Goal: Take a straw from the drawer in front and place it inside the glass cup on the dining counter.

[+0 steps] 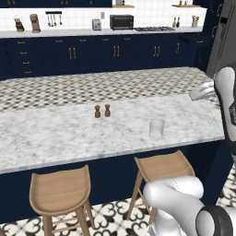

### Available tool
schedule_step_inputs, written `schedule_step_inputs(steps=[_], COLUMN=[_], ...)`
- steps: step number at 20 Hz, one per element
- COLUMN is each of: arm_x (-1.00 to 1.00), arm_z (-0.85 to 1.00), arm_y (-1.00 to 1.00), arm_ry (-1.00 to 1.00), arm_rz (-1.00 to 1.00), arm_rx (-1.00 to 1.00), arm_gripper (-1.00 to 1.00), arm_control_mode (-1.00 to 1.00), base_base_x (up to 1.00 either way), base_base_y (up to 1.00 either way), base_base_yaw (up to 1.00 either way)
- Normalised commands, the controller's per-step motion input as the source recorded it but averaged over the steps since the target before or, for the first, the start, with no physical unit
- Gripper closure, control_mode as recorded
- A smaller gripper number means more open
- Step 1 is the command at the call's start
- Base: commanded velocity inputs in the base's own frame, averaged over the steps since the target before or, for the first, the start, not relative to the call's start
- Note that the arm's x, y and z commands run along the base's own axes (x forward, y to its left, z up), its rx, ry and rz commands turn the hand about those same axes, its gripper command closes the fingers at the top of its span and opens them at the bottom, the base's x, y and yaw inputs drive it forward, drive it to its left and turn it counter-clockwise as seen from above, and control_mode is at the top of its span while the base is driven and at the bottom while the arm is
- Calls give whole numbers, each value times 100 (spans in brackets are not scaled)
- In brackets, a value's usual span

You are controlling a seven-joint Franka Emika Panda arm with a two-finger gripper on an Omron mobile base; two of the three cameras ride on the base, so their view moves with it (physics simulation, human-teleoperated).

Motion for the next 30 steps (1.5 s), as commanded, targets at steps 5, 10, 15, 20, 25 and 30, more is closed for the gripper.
schedule_step_inputs(steps=[5,10,15,20,25,30], arm_x=[8,29,33,45,59,54], arm_z=[8,1,0,-11,-36,-29], arm_y=[-12,0,18,16,0,1], arm_ry=[-30,-20,-16,-13,-6,0], arm_rz=[18,16,14,13,12,8], arm_rx=[25,16,12,4,0,0], arm_gripper=[100,100,100,100,100,100], arm_control_mode=[-100,-100,-100,-100,-100,-100], base_base_x=[0,0,0,0,0,0], base_base_y=[0,0,0,0,0,0], base_base_yaw=[0,0,0,0,0,0])
